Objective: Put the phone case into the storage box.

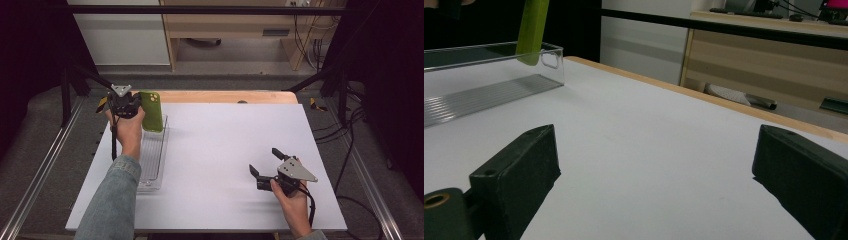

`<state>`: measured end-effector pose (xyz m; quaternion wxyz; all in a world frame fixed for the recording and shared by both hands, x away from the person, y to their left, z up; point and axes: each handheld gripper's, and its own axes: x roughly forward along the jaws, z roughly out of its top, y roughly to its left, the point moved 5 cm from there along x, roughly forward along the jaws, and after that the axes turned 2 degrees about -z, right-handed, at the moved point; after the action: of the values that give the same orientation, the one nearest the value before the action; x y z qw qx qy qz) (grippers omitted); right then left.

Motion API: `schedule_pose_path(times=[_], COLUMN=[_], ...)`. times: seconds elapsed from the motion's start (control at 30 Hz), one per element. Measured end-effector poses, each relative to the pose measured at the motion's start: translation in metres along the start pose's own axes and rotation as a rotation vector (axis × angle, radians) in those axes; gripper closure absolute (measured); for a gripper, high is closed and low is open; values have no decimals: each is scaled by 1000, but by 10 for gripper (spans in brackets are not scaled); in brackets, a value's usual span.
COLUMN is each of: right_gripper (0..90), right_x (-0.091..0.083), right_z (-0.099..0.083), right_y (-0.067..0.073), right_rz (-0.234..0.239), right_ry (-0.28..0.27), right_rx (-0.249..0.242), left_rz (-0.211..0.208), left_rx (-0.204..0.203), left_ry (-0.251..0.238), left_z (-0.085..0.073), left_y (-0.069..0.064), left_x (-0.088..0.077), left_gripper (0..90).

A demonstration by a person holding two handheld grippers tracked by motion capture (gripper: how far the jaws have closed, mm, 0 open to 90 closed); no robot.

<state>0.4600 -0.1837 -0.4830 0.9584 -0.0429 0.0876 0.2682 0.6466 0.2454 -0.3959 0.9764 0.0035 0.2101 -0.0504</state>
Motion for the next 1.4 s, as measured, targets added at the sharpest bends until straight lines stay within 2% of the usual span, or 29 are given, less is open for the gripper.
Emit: schedule_pose_path(times=[0.9,1.4], right_gripper=[47,47], right_x=[0,1], right_z=[-1,-2], right_y=[-1,0], right_rz=[5,13], right_ry=[6,9], right_rx=[0,0], left_rz=[16,25], left_rx=[0,-1], left_ry=[34,64], left_z=[-6,-16], left_y=[-2,-1], left_x=[5,14], left_gripper=[876,875])
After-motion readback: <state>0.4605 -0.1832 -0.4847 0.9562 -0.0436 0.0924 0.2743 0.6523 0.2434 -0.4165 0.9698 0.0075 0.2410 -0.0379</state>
